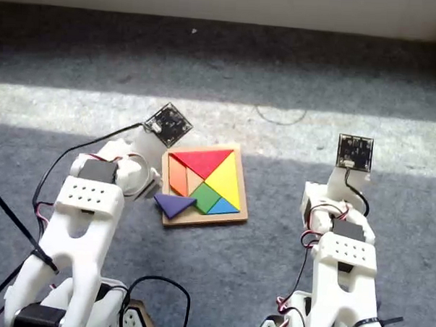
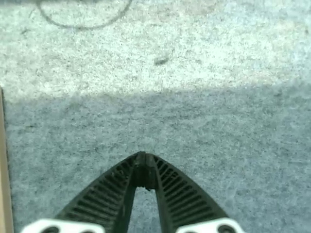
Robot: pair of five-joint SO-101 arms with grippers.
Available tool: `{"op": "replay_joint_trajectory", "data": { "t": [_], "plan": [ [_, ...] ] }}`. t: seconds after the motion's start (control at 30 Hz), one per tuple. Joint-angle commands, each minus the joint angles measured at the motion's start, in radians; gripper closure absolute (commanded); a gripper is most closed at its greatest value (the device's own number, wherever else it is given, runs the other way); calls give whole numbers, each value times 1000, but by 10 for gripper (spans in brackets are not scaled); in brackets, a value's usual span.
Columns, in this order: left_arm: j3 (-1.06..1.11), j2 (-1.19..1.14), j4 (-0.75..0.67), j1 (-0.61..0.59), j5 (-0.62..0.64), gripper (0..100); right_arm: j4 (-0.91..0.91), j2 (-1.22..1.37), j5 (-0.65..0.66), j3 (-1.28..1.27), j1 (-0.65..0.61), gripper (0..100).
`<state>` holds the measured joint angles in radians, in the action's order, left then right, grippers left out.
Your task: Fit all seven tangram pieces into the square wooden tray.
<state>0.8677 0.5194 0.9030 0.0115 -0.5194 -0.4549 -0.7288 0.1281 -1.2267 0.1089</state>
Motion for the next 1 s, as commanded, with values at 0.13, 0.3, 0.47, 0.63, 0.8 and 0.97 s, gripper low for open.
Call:
{"op": "replay_joint_trajectory", "data": {
  "t": [0.13,0.3,0.47,0.63,0.8,0.97],
  "plan": [
    [119,24,-58,-33,112,776,21,-30,12,7,-8,988],
    [214,27,-187,-41,149,776,21,-28,12,8,-8,988],
    [217,24,-193,-59,149,776,21,-28,12,8,-10,988],
    [220,24,-196,-54,149,776,21,-33,12,5,-10,988],
    [220,24,-196,8,149,776,21,-38,12,4,-10,988],
    [220,24,-204,50,149,776,21,-39,11,4,-10,988]
  ]
}}
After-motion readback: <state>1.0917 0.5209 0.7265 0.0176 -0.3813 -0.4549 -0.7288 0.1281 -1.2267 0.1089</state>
